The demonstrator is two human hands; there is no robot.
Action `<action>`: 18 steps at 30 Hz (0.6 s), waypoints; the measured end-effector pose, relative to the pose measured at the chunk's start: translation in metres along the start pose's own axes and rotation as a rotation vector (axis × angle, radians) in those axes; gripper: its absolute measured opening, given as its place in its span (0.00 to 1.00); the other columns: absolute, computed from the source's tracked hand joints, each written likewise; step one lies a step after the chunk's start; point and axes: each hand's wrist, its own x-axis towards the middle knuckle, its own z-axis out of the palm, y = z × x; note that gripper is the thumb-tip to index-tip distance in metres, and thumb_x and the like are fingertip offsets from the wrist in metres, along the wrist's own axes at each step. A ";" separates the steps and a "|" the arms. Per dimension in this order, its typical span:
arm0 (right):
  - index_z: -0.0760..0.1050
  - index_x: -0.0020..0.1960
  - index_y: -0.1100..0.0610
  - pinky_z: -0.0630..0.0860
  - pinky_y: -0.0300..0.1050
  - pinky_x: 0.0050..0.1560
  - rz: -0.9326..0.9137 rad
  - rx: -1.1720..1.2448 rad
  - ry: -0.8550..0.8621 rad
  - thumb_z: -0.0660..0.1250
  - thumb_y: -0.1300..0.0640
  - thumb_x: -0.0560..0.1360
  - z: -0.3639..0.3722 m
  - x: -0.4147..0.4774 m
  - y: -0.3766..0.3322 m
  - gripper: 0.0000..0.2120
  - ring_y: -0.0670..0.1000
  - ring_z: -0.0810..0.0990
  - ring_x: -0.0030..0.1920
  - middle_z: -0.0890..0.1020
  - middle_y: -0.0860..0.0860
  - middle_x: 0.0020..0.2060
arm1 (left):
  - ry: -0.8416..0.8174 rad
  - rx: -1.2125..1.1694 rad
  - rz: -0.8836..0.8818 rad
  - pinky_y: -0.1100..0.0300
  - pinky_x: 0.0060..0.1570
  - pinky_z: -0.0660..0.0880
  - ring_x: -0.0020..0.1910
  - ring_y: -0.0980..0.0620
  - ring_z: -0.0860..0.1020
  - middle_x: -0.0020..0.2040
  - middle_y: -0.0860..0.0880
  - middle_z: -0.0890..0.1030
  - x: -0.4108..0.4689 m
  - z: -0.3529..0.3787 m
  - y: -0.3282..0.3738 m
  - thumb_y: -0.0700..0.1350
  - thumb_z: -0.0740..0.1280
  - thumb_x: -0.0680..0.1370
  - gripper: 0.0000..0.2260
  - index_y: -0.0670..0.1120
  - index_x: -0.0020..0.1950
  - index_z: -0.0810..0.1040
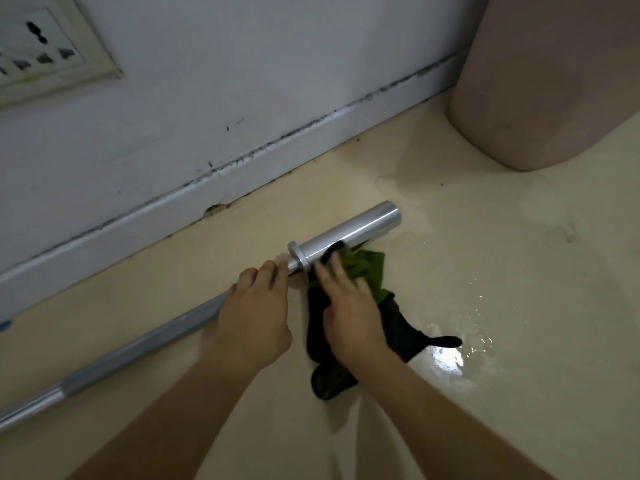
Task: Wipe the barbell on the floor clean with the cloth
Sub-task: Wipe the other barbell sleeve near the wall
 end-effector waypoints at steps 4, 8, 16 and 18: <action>0.77 0.62 0.52 0.75 0.41 0.55 0.278 0.576 -0.372 0.59 0.71 0.72 -0.022 -0.013 -0.012 0.24 0.48 0.75 0.54 0.80 0.49 0.59 | -0.101 -0.106 -0.009 0.53 0.69 0.61 0.71 0.43 0.59 0.75 0.46 0.58 -0.003 -0.007 -0.002 0.47 0.65 0.72 0.37 0.47 0.77 0.51; 0.80 0.55 0.57 0.79 0.51 0.54 0.602 1.275 -0.284 0.63 0.73 0.70 -0.080 -0.007 -0.017 0.19 0.57 0.82 0.52 0.83 0.57 0.52 | -0.087 -0.815 -0.151 0.66 0.54 0.72 0.66 0.54 0.70 0.66 0.54 0.72 -0.026 -0.035 0.019 0.49 0.68 0.74 0.19 0.57 0.65 0.72; 0.74 0.61 0.59 0.76 0.55 0.57 0.453 1.489 -0.380 0.59 0.68 0.77 -0.135 -0.024 -0.045 0.14 0.62 0.79 0.55 0.81 0.61 0.56 | -0.003 -1.437 -0.319 0.66 0.33 0.76 0.38 0.58 0.82 0.47 0.47 0.83 -0.078 -0.082 0.061 0.47 0.75 0.69 0.17 0.48 0.53 0.73; 0.74 0.63 0.60 0.77 0.50 0.55 0.383 1.468 -0.466 0.59 0.68 0.78 -0.151 -0.023 -0.049 0.15 0.60 0.79 0.54 0.80 0.61 0.57 | -0.072 -1.455 -0.295 0.60 0.37 0.78 0.39 0.53 0.83 0.45 0.45 0.84 -0.088 -0.096 0.052 0.41 0.72 0.72 0.12 0.45 0.52 0.74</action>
